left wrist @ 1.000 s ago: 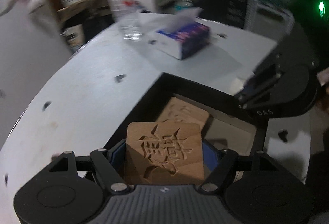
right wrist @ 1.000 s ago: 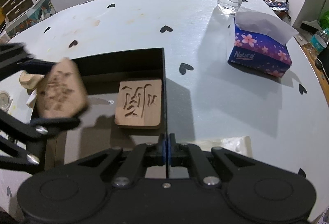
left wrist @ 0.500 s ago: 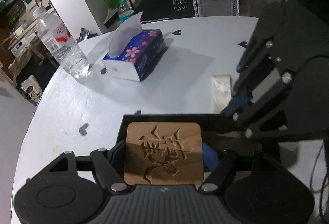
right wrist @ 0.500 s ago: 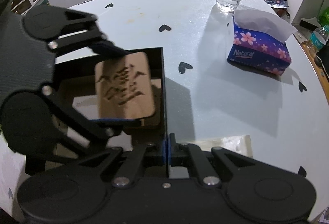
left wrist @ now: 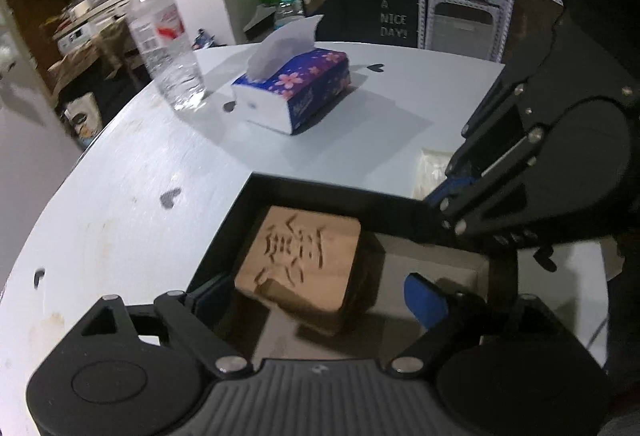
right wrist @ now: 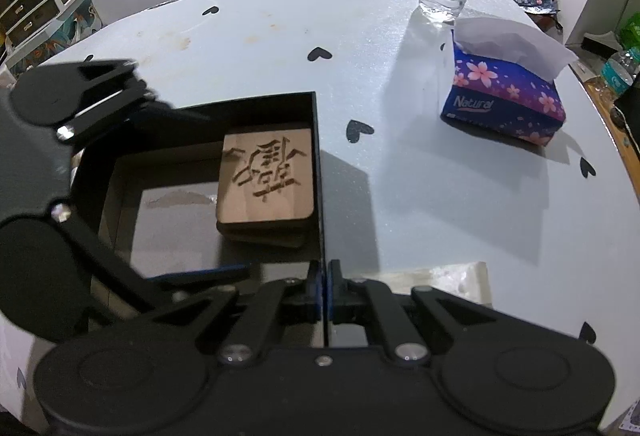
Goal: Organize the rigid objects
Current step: 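Carry the stamp with the left gripper and stack it on the first stamp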
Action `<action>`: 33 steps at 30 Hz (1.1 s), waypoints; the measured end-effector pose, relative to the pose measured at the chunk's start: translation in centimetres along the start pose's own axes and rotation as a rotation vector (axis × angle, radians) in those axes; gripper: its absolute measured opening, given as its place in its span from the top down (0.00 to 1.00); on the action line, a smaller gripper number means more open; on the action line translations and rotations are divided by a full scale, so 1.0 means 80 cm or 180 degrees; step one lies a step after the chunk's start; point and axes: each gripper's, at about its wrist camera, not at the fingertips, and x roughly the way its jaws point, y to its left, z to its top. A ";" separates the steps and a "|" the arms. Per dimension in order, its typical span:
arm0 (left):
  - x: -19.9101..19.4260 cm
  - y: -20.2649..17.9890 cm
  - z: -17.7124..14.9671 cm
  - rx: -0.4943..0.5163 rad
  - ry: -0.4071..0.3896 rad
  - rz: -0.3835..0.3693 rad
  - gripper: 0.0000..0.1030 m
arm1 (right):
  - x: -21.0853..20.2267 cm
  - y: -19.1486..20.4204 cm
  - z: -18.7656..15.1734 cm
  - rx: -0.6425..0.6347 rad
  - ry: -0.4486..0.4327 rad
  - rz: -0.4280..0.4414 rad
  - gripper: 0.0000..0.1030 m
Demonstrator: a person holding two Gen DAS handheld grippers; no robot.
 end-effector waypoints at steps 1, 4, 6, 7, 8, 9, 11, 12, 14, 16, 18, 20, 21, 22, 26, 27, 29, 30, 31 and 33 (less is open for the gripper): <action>-0.004 0.000 -0.003 -0.0052 0.0003 0.0010 0.11 | 0.000 0.000 0.000 0.0001 0.0001 0.0001 0.97; -0.015 0.000 -0.009 -0.0233 0.0009 0.0033 0.11 | 0.000 0.000 0.000 -0.0011 0.0002 -0.0006 0.97; -0.020 0.002 -0.012 -0.0390 0.0024 0.0050 0.11 | 0.001 0.000 0.000 -0.0015 0.0004 -0.0006 0.97; -0.023 0.002 -0.014 -0.0483 0.0048 0.0067 0.11 | 0.001 0.000 0.000 -0.0015 0.0006 -0.0003 0.97; -0.024 0.002 -0.015 -0.0547 0.0070 0.0090 0.11 | 0.000 0.000 0.000 -0.0018 0.0009 -0.0001 0.97; -0.026 0.003 -0.017 -0.0607 0.0084 0.0108 0.11 | 0.000 0.000 0.000 -0.0024 0.0010 -0.0001 0.97; -0.032 0.002 -0.022 -0.0731 0.0087 0.0115 0.10 | 0.000 0.001 0.000 -0.0039 0.0012 -0.0008 0.97; -0.035 0.002 -0.024 -0.0807 0.0091 0.0118 0.09 | 0.000 0.002 0.000 -0.0049 0.0013 -0.0014 0.97; -0.041 0.002 -0.029 -0.0950 0.0100 0.0132 0.08 | 0.000 0.003 0.000 -0.0061 0.0012 -0.0023 0.97; -0.048 0.002 -0.035 -0.1088 0.0103 0.0143 0.08 | 0.000 0.003 0.000 -0.0065 0.0012 -0.0026 0.97; -0.056 0.001 -0.040 -0.1226 0.0091 0.0166 0.07 | 0.000 0.003 0.000 -0.0064 0.0011 -0.0026 0.97; -0.064 0.001 -0.044 -0.1354 0.0066 0.0174 0.05 | 0.000 0.003 0.000 -0.0068 0.0010 -0.0030 0.97; -0.068 0.000 -0.047 -0.1415 0.0056 0.0173 0.04 | 0.000 0.003 0.000 -0.0075 0.0010 -0.0035 0.97; -0.073 -0.001 -0.049 -0.1468 0.0045 0.0167 0.04 | 0.000 0.004 0.000 -0.0080 0.0010 -0.0040 0.97; -0.092 -0.007 -0.059 -0.1633 -0.0017 0.0203 0.01 | -0.001 0.005 0.000 -0.0100 0.0009 -0.0058 0.97; -0.097 -0.008 -0.062 -0.1674 -0.0033 0.0219 0.00 | -0.001 0.005 0.000 -0.0103 0.0007 -0.0062 0.97; -0.107 -0.010 -0.068 -0.1792 -0.0068 0.0265 0.00 | -0.001 0.006 0.000 -0.0110 0.0003 -0.0072 0.97; -0.111 -0.011 -0.071 -0.1841 -0.0080 0.0282 0.00 | -0.001 0.007 -0.001 -0.0111 -0.0001 -0.0075 0.97; -0.116 -0.012 -0.075 -0.1892 -0.0087 0.0302 0.00 | -0.001 0.007 -0.001 -0.0109 -0.0005 -0.0077 0.97; -0.126 -0.013 -0.083 -0.1993 -0.0096 0.0381 0.00 | -0.001 0.006 -0.001 -0.0101 -0.0011 -0.0076 0.97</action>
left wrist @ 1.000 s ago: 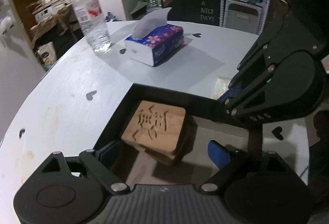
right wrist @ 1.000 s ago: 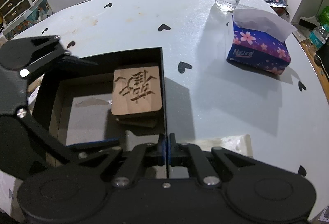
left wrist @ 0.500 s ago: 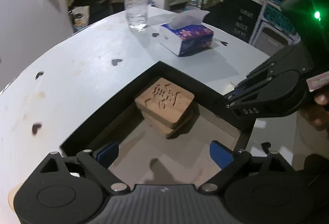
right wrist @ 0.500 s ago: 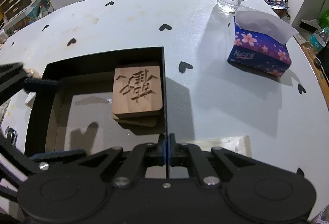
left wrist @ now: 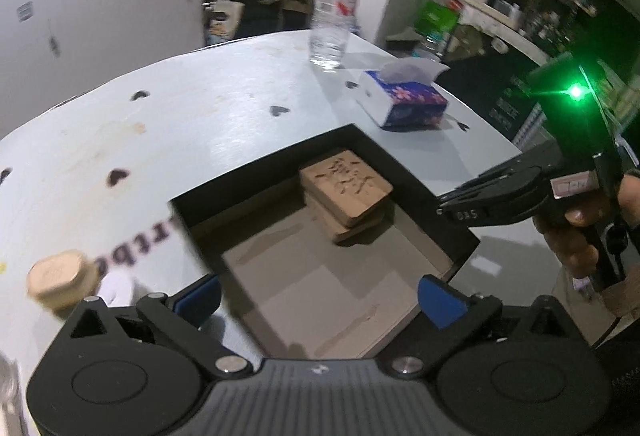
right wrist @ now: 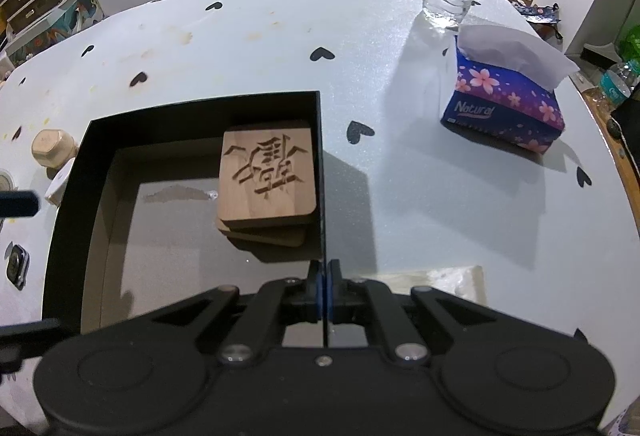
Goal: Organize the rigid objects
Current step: 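Carry the stamp with the left gripper and stack it on the first stamp, then move the left gripper back to the smartwatch and grasp it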
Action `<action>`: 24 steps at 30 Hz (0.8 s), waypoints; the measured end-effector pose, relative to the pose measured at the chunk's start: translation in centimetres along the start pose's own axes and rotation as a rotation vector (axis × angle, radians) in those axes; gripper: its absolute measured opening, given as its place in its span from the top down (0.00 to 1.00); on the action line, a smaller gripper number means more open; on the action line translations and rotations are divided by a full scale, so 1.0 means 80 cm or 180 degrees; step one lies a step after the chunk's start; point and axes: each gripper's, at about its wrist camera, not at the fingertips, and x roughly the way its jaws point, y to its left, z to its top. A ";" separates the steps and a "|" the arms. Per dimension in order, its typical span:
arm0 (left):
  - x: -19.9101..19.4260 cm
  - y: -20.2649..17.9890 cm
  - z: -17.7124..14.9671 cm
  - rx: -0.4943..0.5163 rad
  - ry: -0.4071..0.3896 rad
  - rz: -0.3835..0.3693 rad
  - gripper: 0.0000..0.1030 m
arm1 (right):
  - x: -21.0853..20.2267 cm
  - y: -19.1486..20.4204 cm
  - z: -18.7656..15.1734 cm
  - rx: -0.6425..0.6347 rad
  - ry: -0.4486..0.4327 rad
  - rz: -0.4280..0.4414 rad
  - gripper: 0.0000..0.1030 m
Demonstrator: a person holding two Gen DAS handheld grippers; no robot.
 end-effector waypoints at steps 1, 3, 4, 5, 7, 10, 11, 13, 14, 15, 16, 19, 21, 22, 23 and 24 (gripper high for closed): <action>-0.004 0.002 -0.003 -0.0043 -0.0014 0.0039 0.00 | 0.000 0.000 0.000 0.0003 -0.0001 0.0001 0.97; -0.014 0.010 -0.010 -0.0170 -0.0051 0.0139 0.00 | 0.000 0.000 0.000 0.0003 -0.0003 0.0002 0.97; -0.018 0.015 -0.013 -0.0236 -0.0064 0.0178 0.00 | 0.000 0.000 0.000 0.0003 -0.0003 0.0001 0.97; -0.023 0.020 -0.017 -0.0330 -0.0080 0.0234 0.00 | 0.000 0.000 0.000 0.0002 -0.0004 0.0000 0.97; -0.031 0.030 -0.023 -0.0485 -0.0113 0.0318 0.00 | 0.000 0.000 -0.001 -0.0001 -0.0009 -0.0002 0.97; -0.045 0.045 -0.034 -0.0718 -0.0178 0.0443 0.00 | -0.001 0.000 -0.001 0.0003 -0.0008 0.0001 0.98; -0.049 0.050 -0.038 -0.0784 -0.0195 0.0487 0.00 | -0.001 0.000 -0.001 0.0005 -0.0007 0.0004 0.98; -0.056 0.060 -0.046 -0.0899 -0.0222 0.0582 0.00 | -0.001 0.000 -0.001 0.0005 -0.0006 0.0005 0.98; -0.058 0.065 -0.050 -0.0960 -0.0230 0.0644 0.00 | -0.001 0.000 -0.001 0.0007 -0.0006 0.0004 0.98; -0.061 0.071 -0.054 -0.1014 -0.0238 0.0700 0.00 | -0.001 0.001 -0.001 0.0007 -0.0006 0.0002 0.98; -0.063 0.077 -0.059 -0.1083 -0.0247 0.0758 0.00 | -0.001 0.001 -0.001 0.0006 -0.0007 0.0002 0.98; -0.070 0.093 -0.072 -0.1265 -0.0256 0.0878 0.00 | -0.001 0.000 -0.001 0.0010 -0.0007 0.0006 0.97; -0.073 0.102 -0.081 -0.1371 -0.0271 0.0956 0.00 | -0.001 0.000 -0.001 0.0015 -0.0007 0.0012 0.97; -0.075 0.106 -0.086 -0.1410 -0.0273 0.0994 0.00 | -0.001 0.000 -0.001 0.0017 -0.0007 0.0014 0.98; -0.075 0.110 -0.090 -0.1440 -0.0264 0.1037 0.00 | -0.001 0.000 -0.001 0.0019 -0.0007 0.0016 0.97; -0.075 0.113 -0.095 -0.1456 -0.0247 0.1079 0.00 | -0.001 -0.001 -0.001 0.0020 -0.0007 0.0016 0.97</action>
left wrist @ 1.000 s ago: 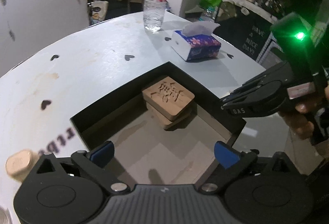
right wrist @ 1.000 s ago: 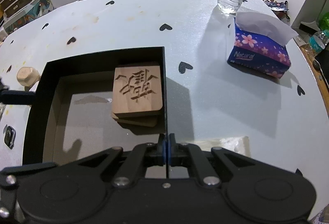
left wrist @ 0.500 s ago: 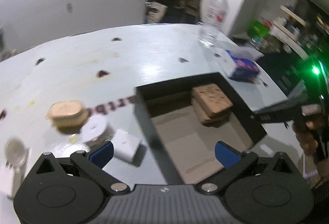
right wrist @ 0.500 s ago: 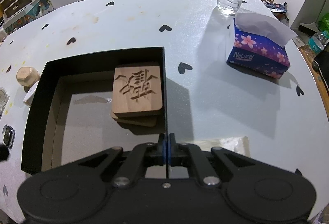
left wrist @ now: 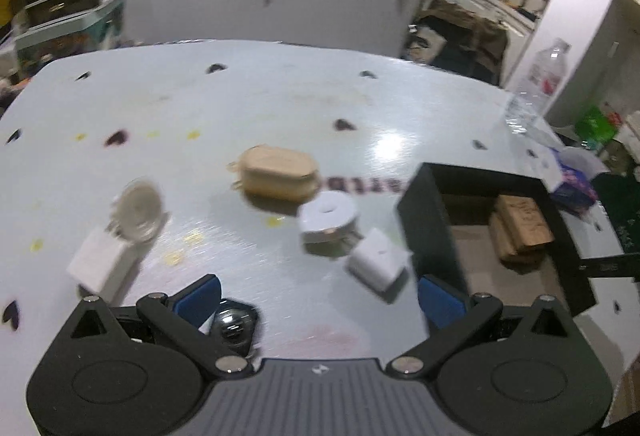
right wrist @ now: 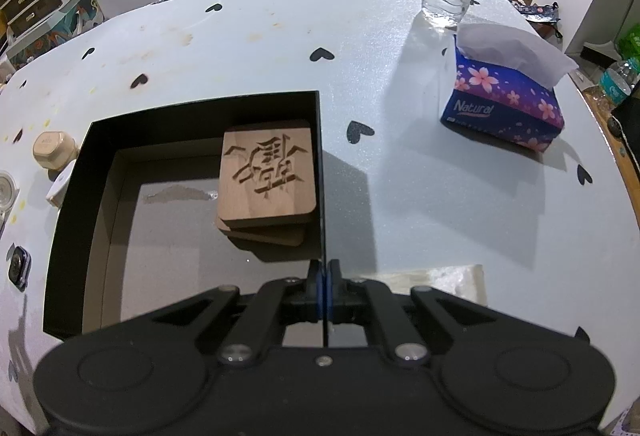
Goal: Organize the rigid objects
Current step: 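Move the left gripper back to the smartwatch and grasp it, then carry the smartwatch with the left gripper into the box and release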
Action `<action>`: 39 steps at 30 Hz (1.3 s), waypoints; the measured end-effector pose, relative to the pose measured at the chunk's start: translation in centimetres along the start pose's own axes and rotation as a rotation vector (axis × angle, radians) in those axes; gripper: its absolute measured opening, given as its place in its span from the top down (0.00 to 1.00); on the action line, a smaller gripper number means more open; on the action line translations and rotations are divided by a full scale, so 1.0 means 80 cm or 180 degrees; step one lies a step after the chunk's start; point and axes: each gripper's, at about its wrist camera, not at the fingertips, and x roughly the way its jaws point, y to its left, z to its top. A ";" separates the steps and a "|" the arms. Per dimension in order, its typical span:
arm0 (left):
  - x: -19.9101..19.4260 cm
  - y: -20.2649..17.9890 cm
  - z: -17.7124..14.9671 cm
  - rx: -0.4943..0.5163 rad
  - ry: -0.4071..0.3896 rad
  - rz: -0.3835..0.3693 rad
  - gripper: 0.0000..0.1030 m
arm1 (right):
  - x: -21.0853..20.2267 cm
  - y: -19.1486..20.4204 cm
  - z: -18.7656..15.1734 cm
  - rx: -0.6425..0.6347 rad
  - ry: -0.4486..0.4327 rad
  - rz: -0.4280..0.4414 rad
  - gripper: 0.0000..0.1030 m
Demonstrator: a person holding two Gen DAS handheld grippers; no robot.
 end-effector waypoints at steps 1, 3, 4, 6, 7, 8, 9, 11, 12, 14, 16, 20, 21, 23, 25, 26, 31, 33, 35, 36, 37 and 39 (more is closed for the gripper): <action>0.002 0.004 -0.002 -0.0008 0.0014 0.0040 0.00 | 0.000 0.000 0.000 -0.0001 0.0000 0.0000 0.97; 0.005 0.015 -0.008 -0.0053 0.0035 0.0096 0.00 | 0.000 0.000 0.000 0.0001 -0.0001 -0.0001 0.97; 0.008 0.020 -0.011 -0.0080 0.0047 0.0104 0.00 | 0.000 0.000 0.000 0.0001 -0.0001 0.0000 0.97; 0.012 0.030 -0.017 -0.0104 0.0045 0.0097 0.00 | 0.000 0.000 0.000 0.0001 0.0000 0.0001 0.97; 0.014 0.035 -0.021 -0.0098 0.0035 0.0105 0.01 | 0.000 0.000 0.000 0.0002 0.0000 0.0001 0.97; 0.016 0.038 -0.023 -0.0089 0.0026 0.0106 0.02 | 0.000 0.000 0.000 0.0003 -0.0001 0.0001 0.97; 0.018 0.041 -0.025 -0.0082 0.0030 0.0099 0.07 | 0.000 0.000 0.000 0.0002 -0.0001 0.0001 0.97; 0.024 0.047 -0.029 -0.0091 0.0071 0.0078 0.16 | 0.000 0.000 0.000 0.0005 -0.0001 0.0002 0.97; 0.027 0.048 -0.030 -0.0103 0.0091 0.0086 0.19 | 0.000 0.000 0.000 0.0006 -0.0001 0.0003 0.97; 0.033 0.051 -0.032 -0.0104 0.0126 0.0101 0.24 | 0.000 -0.001 0.000 0.0012 -0.0001 0.0006 0.97; 0.038 0.052 -0.033 -0.0082 0.0147 0.0090 0.32 | 0.000 -0.001 0.000 0.0018 -0.0002 0.0011 0.97; 0.050 0.050 -0.035 -0.0009 0.0247 0.0112 0.37 | 0.000 -0.001 0.000 0.0025 -0.0001 0.0014 0.97; 0.052 0.050 -0.036 0.0000 0.0259 0.0130 0.38 | 0.000 -0.001 0.000 0.0026 -0.0001 0.0015 0.97; 0.056 0.050 -0.036 0.0005 0.0274 0.0154 0.40 | 0.000 -0.001 0.000 0.0026 -0.0001 0.0015 0.97; 0.056 0.050 -0.036 0.0022 0.0259 0.0176 0.42 | 0.000 -0.001 0.000 0.0025 -0.0002 0.0014 0.97; 0.056 0.049 -0.036 0.0027 0.0256 0.0190 0.43 | 0.000 -0.002 0.000 0.0025 -0.0002 0.0014 0.97; 0.056 0.049 -0.035 0.0100 0.0264 0.0319 0.60 | 0.001 -0.002 0.000 0.0034 -0.0002 0.0025 0.97; 0.055 0.052 -0.034 0.0054 0.0284 0.0293 0.60 | 0.001 -0.002 0.000 0.0032 -0.0001 0.0025 0.97; 0.054 0.052 -0.032 0.0023 0.0300 0.0315 0.60 | 0.001 -0.003 0.000 0.0031 0.0000 0.0030 0.97; 0.051 0.052 -0.030 -0.0001 0.0280 0.0320 0.60 | 0.001 -0.003 0.000 0.0034 0.0001 0.0036 0.97; 0.048 0.052 -0.028 -0.0023 0.0253 0.0311 0.60 | 0.001 -0.003 0.000 0.0036 0.0001 0.0040 0.97; 0.038 0.049 -0.018 -0.0060 0.0188 0.0284 0.60 | 0.001 -0.003 0.000 0.0032 0.0002 0.0044 0.97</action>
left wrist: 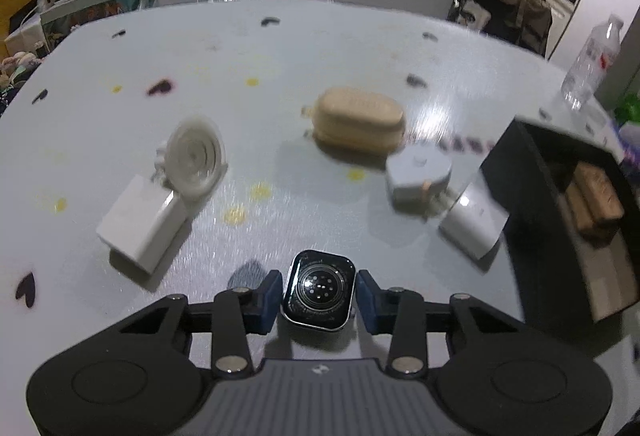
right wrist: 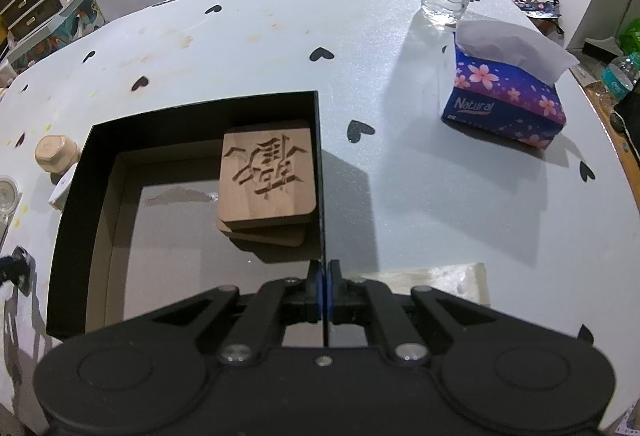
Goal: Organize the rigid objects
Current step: 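Carry the smartwatch with the left gripper into the box and release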
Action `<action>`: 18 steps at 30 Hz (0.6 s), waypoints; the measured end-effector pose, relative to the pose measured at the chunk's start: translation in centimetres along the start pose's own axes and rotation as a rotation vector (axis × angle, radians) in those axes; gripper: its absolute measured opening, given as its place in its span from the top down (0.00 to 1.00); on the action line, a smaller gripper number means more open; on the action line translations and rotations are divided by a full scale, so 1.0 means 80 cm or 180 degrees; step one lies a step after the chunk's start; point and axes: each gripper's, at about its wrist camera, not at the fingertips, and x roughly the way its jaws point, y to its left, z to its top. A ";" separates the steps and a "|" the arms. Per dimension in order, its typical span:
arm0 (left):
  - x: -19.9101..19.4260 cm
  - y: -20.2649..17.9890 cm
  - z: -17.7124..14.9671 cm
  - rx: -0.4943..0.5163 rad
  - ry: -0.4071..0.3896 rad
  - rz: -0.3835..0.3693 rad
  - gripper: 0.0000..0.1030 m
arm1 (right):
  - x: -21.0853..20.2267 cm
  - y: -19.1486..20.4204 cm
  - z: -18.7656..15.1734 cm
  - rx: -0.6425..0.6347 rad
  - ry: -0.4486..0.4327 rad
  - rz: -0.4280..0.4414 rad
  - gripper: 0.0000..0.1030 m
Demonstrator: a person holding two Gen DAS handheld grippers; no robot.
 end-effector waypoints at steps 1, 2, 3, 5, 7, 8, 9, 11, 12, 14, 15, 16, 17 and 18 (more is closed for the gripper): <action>-0.007 -0.004 0.006 -0.0002 -0.0039 -0.0019 0.60 | 0.000 0.000 0.000 -0.0002 0.0000 0.0000 0.97; -0.015 -0.009 0.013 0.0002 -0.0083 -0.0043 0.60 | 0.000 0.000 0.000 -0.0003 0.0000 0.0000 0.97; -0.023 -0.016 0.021 0.0013 -0.0129 -0.0082 0.60 | 0.000 0.000 0.000 -0.0006 -0.0001 0.0001 0.97; -0.039 -0.034 0.038 0.0053 -0.0215 -0.0203 0.60 | 0.000 0.000 0.000 -0.0007 -0.0003 0.0002 0.97; -0.048 -0.054 0.053 0.0100 -0.0266 -0.0316 0.60 | 0.000 0.000 0.000 -0.0008 -0.0002 0.0001 0.97; -0.051 -0.066 0.062 0.0124 -0.0290 -0.0380 0.60 | 0.000 0.000 0.000 -0.0009 -0.0003 0.0002 0.97; -0.052 -0.078 0.069 0.0143 -0.0299 -0.0436 0.60 | 0.000 0.000 0.000 -0.0009 -0.0003 0.0001 0.97; -0.049 -0.103 0.082 0.0167 -0.0279 -0.0557 0.60 | 0.000 0.000 0.000 -0.0013 -0.0002 -0.0002 0.97; -0.044 -0.114 0.088 0.0167 -0.0254 -0.0614 0.60 | 0.000 0.001 0.000 -0.0016 -0.0001 -0.0004 0.97; -0.032 -0.139 0.097 0.0151 -0.0165 -0.0696 0.60 | 0.000 0.001 0.000 -0.0019 0.0001 -0.0009 0.97; -0.027 -0.150 0.098 0.0151 -0.0127 -0.0731 0.60 | 0.000 0.001 0.000 -0.0020 0.0001 -0.0007 0.97; -0.021 -0.162 0.101 0.0152 -0.0093 -0.0771 0.60 | 0.000 0.001 0.000 -0.0018 0.0001 -0.0006 0.97; -0.015 -0.173 0.103 0.0155 -0.0061 -0.0801 0.60 | 0.000 0.001 0.000 -0.0017 0.0002 -0.0005 0.97; -0.009 -0.184 0.105 0.0160 -0.0029 -0.0827 0.60 | 0.000 0.001 0.000 -0.0015 0.0003 -0.0004 0.97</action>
